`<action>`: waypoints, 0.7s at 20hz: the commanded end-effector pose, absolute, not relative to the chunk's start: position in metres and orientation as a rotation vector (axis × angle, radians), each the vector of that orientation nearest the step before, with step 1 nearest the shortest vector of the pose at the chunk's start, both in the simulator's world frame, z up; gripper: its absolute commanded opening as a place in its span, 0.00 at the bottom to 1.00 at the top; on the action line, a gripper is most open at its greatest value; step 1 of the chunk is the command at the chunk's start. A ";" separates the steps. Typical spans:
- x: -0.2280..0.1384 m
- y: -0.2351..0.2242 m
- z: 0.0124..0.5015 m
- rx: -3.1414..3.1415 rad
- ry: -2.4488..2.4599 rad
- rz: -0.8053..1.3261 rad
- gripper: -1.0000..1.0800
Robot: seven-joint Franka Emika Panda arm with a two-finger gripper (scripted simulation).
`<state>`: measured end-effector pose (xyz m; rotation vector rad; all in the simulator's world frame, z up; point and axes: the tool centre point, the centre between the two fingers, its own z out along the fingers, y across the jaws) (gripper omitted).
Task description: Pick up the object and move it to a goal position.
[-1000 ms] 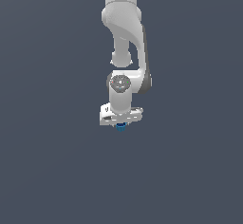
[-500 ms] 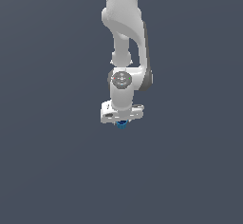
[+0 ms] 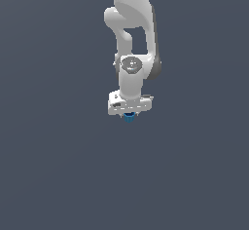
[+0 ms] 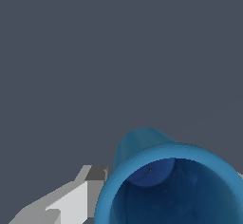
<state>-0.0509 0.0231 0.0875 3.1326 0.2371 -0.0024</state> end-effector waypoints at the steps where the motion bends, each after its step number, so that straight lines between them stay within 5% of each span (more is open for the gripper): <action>1: -0.064 0.032 0.103 3.132 0.238 0.000 0.00; 14: -0.122 0.067 0.166 3.132 0.238 0.000 0.00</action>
